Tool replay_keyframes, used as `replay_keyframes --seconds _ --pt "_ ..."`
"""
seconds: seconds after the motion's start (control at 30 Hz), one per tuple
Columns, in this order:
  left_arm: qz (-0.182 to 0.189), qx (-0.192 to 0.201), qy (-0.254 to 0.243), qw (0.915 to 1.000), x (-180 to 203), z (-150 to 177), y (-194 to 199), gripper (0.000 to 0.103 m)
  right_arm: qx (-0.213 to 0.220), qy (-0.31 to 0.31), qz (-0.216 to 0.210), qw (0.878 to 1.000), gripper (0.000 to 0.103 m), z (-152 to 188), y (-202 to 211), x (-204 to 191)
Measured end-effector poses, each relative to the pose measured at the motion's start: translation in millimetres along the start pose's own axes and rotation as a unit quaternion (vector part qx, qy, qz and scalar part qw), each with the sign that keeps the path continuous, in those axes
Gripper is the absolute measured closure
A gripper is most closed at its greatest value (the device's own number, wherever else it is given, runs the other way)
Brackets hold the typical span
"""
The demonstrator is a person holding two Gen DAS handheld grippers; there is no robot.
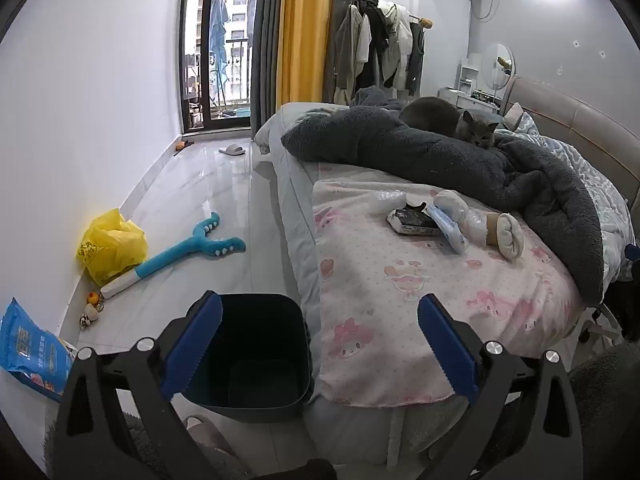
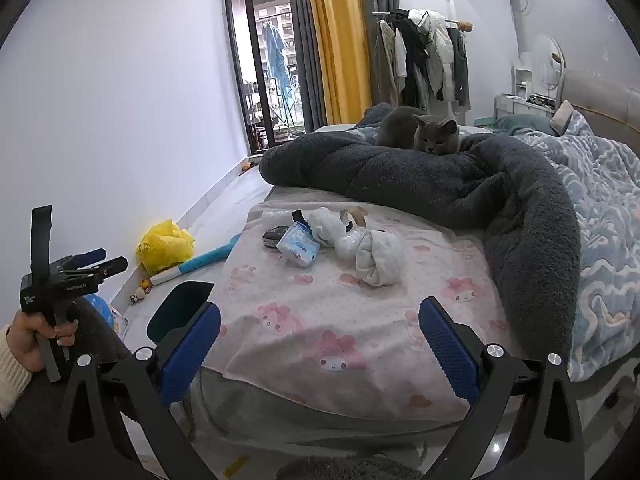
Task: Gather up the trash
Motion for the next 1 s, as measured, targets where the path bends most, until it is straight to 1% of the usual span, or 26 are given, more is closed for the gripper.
replay_keyframes --seconds 0.13,0.17,0.5,0.53,1.0 --pt "0.000 -0.002 -0.001 1.0000 0 0 0 0.003 -0.001 0.002 0.001 1.000 0.003 2 2 6" --pt "0.000 -0.002 -0.001 1.0000 0 0 0 0.003 -0.006 0.009 0.008 1.000 0.003 3 -3 -1" --pt "0.001 -0.002 -0.002 1.0000 0 0 1 0.003 -0.003 0.007 0.005 1.000 0.003 -1 -1 -8" --pt "0.002 -0.002 -0.002 1.0000 0 0 1 0.003 -0.006 0.010 0.007 1.000 0.003 2 -3 -1" --pt "0.000 -0.003 0.000 1.0000 0 1 0 0.003 -0.004 0.011 0.007 1.000 0.003 2 -3 -3"
Point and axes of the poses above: each gripper's, at about its wrist camera, not at the fingertips, and y roughly against the way its jaws point, x to its right, z to its underside, the point moved 10 cm from there along -y, roughly the way its jaws point, and after that the axes turned 9 degrees about -z, right-handed, at the moved point
